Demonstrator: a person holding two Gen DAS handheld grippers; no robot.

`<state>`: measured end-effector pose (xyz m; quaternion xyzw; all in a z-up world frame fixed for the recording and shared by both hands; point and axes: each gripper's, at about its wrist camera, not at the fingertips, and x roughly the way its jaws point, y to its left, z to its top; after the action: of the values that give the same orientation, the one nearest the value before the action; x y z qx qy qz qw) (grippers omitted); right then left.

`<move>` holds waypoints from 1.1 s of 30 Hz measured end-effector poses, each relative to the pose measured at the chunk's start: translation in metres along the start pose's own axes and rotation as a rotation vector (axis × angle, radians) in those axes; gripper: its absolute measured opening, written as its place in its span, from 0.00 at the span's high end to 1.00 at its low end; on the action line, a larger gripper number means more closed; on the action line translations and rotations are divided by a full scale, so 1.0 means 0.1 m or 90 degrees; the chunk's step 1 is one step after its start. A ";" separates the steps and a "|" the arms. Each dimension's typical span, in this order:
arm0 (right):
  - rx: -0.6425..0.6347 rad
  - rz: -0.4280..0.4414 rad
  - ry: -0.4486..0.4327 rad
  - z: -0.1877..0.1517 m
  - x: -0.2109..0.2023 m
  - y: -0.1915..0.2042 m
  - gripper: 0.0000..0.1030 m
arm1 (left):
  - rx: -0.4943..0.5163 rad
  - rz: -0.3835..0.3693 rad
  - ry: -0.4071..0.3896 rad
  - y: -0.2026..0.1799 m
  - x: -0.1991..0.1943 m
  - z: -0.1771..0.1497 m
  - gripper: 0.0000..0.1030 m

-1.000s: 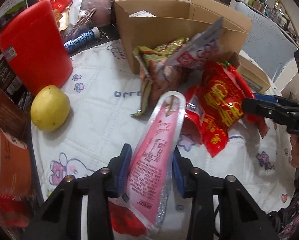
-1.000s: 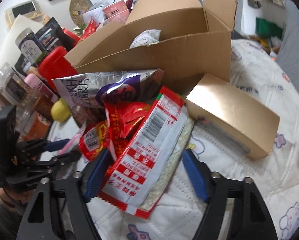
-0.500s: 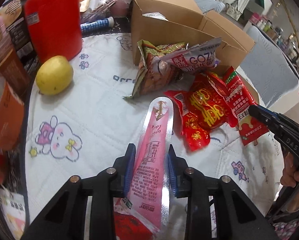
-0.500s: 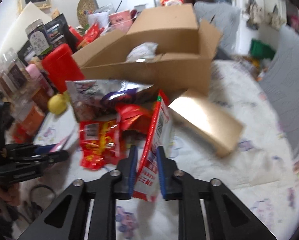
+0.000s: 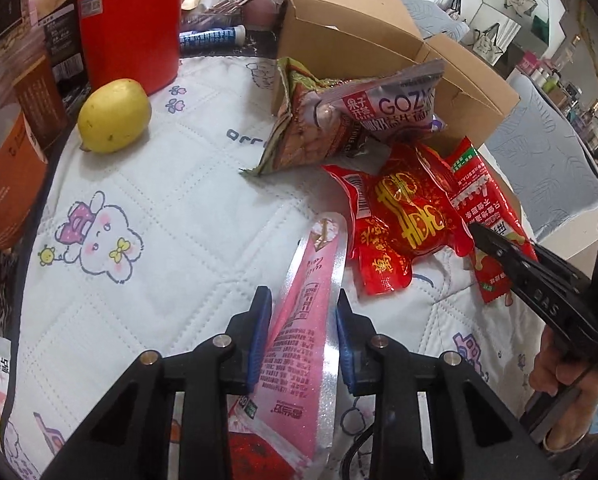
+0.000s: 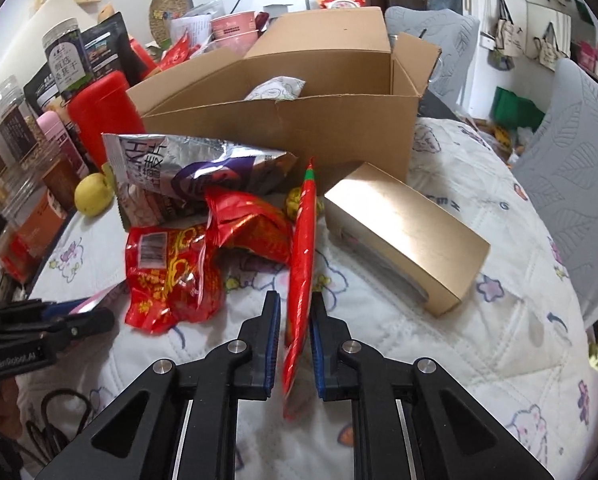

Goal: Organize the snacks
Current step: 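Grasp the pink tube snack with the left tool while the right tool grasps a red stick snack, then lift the pink tube with the left tool while the right tool carries the red stick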

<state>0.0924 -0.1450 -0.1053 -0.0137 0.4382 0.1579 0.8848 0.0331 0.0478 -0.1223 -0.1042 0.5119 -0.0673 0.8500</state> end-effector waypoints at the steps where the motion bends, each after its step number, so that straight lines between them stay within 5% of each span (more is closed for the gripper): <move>1: -0.001 -0.002 0.001 0.01 0.03 0.00 0.86 | 0.008 0.006 -0.001 -0.02 0.00 -0.01 0.71; 13: 0.009 0.034 0.001 -0.09 -0.13 -0.06 0.91 | -0.004 0.039 -0.029 -0.04 -0.19 -0.06 0.91; 33: 0.004 0.059 -0.019 -0.47 -0.67 0.06 0.91 | 0.019 -0.020 -0.072 -0.33 -0.60 -0.22 0.91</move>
<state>0.0160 -0.1645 -0.0816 0.0118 0.4259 0.1978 0.8828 -0.0141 0.0264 -0.0730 -0.1028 0.4606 -0.0822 0.8778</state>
